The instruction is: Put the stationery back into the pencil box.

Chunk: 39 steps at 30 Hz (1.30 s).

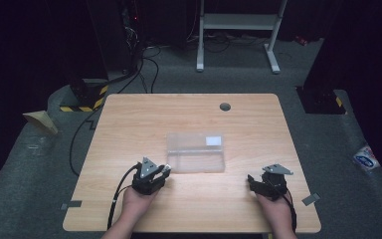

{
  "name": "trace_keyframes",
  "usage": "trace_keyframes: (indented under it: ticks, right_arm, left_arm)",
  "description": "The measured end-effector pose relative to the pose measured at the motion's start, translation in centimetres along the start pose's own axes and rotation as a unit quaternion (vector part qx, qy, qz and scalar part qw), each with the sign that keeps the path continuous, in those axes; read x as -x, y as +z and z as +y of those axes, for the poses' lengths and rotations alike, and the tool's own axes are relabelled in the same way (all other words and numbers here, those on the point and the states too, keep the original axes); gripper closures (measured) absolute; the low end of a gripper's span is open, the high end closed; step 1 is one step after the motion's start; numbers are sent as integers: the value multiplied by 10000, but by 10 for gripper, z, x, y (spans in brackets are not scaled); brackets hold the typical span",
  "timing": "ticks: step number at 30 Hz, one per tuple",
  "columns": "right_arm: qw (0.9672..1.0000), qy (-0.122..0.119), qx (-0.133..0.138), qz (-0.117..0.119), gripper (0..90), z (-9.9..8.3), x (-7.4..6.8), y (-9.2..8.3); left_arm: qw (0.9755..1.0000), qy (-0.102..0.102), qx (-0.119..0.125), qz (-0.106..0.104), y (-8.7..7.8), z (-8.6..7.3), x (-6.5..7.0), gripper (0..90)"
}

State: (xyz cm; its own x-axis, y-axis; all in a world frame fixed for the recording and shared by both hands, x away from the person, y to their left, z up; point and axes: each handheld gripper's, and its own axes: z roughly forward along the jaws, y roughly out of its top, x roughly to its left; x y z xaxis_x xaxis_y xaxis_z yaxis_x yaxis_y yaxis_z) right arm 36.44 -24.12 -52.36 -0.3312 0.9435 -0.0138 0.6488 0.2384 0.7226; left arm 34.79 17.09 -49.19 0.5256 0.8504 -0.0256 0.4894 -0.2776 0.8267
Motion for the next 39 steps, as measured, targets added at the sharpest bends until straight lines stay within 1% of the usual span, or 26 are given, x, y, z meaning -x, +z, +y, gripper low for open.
trace_keyframes:
  ticks: [4,6,11,13,14,17,23,27,30,32,33,37,39]
  right_arm:
    - [10000,-1,0,0,253,0,0,0]
    - [10000,-2,0,-1,253,0,0,0]
    - [10000,-1,0,0,253,0,0,0]
    - [10000,-2,1,0,253,0,0,0]
    - [10000,-4,1,-2,253,0,0,0]
    - [10000,-2,1,-1,253,0,0,0]
    - [10000,-7,1,-2,252,0,0,0]
    - [10000,-3,0,0,253,0,0,0]
    - [10000,-3,1,1,253,0,0,0]
    - [10000,-3,0,1,253,0,0,0]
    - [10000,-2,1,1,253,0,0,0]
    - [10000,-3,1,0,253,0,0,0]
    - [10000,-6,2,-1,253,0,0,0]
  left_arm:
    - [9999,-158,-7,-27,9,7,-4,683]
    - [9998,-181,-14,-9,13,10,-4,683]
    - [9997,-201,-148,32,25,18,-7,683]
    - [9995,-288,-148,28,28,20,-8,683]
    - [9993,-308,-215,26,31,22,-9,683]
    - [9993,-176,-305,139,38,24,-8,682]
    - [9984,-205,-459,256,49,26,-10,682]
    - [9979,-227,-541,279,54,24,-10,682]
    - [9977,-250,-554,296,56,24,-10,682]
    - [9974,-264,-561,363,56,25,-11,682]
    - [9973,-298,-576,357,57,25,-12,681]
    - [9972,-324,-568,350,58,25,-13,676]
    - [9973,-399,-531,303,58,25,-12,652]
